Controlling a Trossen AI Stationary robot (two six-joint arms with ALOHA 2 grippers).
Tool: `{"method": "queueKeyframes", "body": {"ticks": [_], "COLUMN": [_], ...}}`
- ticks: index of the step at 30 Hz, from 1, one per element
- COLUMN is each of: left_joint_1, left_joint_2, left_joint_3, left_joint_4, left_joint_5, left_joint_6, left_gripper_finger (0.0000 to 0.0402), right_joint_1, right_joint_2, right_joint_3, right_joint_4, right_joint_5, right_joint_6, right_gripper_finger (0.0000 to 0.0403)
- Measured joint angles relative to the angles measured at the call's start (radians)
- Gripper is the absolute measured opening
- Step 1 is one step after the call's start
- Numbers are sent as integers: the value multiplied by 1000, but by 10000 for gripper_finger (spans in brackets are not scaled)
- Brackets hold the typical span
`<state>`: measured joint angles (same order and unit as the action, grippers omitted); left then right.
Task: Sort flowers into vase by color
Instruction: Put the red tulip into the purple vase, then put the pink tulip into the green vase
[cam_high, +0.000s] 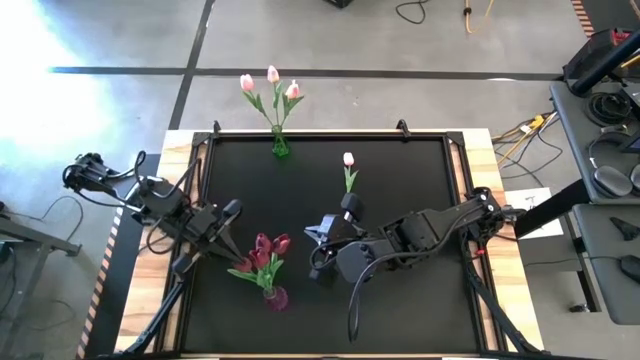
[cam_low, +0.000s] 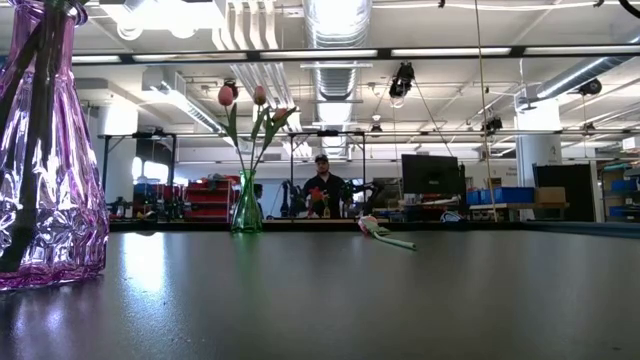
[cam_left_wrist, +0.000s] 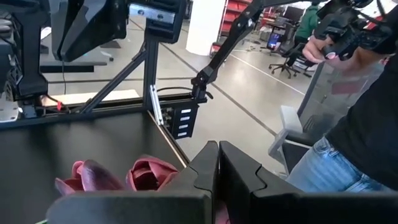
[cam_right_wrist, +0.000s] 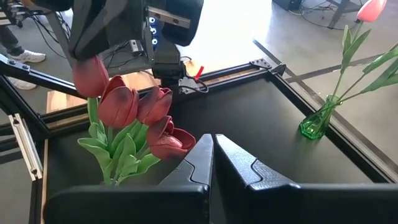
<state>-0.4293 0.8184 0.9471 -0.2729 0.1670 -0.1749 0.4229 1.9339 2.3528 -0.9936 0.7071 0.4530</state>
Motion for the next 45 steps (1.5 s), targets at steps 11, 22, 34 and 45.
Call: {"method": "queueKeyframes", "body": {"ticks": [11, 22, 34, 45], "left_joint_1": [-2, 8, 51, 69], "left_joint_2": [-75, -234, -458, -446], "left_joint_3": [62, 102, -92, -214], "left_joint_4": [14, -194, -149, -141], "left_joint_5": [-1, -187, -441, -790], "left_joint_6": [-2, 6, -38, -79], "left_gripper_finger": [0, 0, 0, 0], "right_joint_1": [-4, -142, -387, -649], "right_joint_2": [0, -12, -133, -379], "right_joint_3": [1, -26, -479, -1126], "right_joint_4": [3, -321, 100, 590], "right_joint_5": [-1, -142, -520, -766], "right_joint_6": [1, 213, 15, 193], "right_gripper_finger": [9, 9, 9, 9]}}
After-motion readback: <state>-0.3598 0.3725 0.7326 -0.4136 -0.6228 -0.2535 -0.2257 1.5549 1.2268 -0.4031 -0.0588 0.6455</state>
